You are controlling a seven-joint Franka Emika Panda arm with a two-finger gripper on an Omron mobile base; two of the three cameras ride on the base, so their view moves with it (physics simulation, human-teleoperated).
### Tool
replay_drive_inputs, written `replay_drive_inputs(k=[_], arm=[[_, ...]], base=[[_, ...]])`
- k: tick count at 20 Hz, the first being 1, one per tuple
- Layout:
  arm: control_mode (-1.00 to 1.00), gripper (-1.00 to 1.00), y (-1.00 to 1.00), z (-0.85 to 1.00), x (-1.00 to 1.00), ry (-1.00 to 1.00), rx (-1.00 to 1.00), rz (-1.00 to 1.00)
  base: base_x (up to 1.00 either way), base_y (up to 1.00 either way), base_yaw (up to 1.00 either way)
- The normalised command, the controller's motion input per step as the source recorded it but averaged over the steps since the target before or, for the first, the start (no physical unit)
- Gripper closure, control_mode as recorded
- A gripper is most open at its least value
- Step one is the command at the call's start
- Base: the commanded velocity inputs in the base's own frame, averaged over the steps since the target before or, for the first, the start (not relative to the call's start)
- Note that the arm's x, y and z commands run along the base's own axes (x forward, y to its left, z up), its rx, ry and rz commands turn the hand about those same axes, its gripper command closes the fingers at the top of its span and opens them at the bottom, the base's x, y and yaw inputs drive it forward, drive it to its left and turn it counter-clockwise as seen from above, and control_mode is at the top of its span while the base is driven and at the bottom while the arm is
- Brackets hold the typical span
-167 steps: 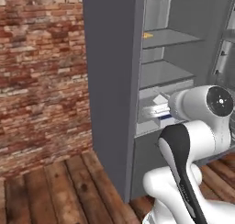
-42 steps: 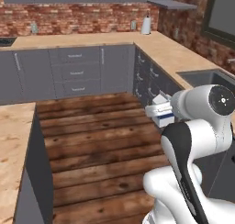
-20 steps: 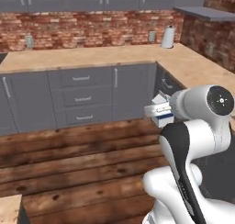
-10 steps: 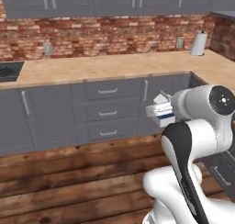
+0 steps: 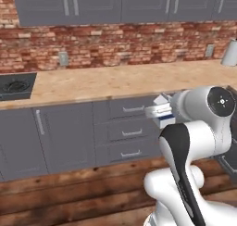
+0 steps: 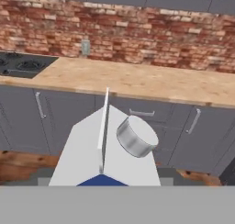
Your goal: Take out the milk from the fridge and place it on the tray on the counter. Then take the sugar cube near the tray and place it in the tray.
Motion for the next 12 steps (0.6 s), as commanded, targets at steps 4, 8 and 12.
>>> replay_drive_inputs(k=[4, 8, 12], arm=[[1.00, 1.00, 0.00, 0.00, 0.00, 0.00, 0.00, 0.00], [1.00, 1.00, 0.00, 0.00, 0.00, 0.00, 0.00, 0.00], [1.00, 1.00, 0.00, 0.00, 0.00, 0.00, 0.00, 0.00]], base=[[0.88, 1.00, -0.02], [0.34, 1.00, -0.24], [0.23, 1.00, -0.28]])
